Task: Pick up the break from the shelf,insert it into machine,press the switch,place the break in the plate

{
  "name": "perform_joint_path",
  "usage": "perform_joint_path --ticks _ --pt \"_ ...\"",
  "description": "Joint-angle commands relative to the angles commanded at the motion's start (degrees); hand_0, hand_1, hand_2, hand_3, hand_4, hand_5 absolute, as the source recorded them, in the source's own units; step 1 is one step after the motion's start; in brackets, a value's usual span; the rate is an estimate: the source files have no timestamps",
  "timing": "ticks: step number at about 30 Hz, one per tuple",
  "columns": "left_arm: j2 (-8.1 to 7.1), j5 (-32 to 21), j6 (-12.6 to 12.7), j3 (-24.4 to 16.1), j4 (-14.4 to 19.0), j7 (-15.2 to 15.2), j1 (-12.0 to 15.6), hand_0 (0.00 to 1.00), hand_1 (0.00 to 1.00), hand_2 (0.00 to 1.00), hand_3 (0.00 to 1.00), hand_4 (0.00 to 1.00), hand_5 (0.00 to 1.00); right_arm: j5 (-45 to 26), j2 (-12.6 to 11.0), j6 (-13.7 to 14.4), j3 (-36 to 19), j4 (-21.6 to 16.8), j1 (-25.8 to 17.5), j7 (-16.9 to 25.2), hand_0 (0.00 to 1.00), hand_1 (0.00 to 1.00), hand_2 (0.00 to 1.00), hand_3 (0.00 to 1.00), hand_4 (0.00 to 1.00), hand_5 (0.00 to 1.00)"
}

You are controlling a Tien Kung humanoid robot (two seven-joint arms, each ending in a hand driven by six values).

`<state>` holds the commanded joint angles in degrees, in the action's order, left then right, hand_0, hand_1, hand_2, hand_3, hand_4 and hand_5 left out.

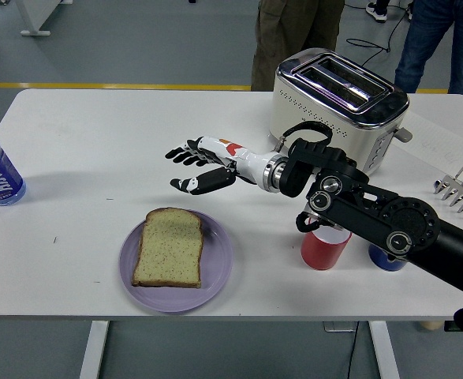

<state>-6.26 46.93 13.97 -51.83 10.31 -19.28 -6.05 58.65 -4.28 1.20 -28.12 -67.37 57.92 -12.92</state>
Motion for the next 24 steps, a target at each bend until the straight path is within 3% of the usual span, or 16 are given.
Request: perform_joint_path --ticks 7,9,10,24 --pt "-0.02 -0.2 0.0 0.1 0.0 0.0 -0.1 0.638 0.487 0.455 0.551 0.342 0.825 -7.8 -1.2 4.6 -2.3 -1.9 -0.3 5.2 0.921 0.874 0.864 0.872 0.669 0.320" --pt "-0.03 -0.2 0.0 0.1 0.0 0.0 -0.1 0.638 0.487 0.455 0.551 0.342 0.825 -9.0 -1.5 5.1 -2.9 -2.2 -0.5 6.0 0.921 0.874 0.864 0.872 0.669 0.320" --pt "-0.03 -0.3 0.0 0.1 0.0 0.1 -0.1 0.639 0.486 0.455 0.551 0.340 0.823 -10.6 -1.8 5.4 -3.5 -2.6 -0.6 6.7 0.918 0.870 0.856 0.862 0.606 0.363" --pt "-0.06 -0.4 0.0 0.2 0.0 0.1 0.0 0.638 0.485 0.454 0.551 0.341 0.823 -20.4 -6.7 8.1 -10.3 -9.0 -2.9 10.3 0.910 0.846 0.813 0.806 0.547 0.351"
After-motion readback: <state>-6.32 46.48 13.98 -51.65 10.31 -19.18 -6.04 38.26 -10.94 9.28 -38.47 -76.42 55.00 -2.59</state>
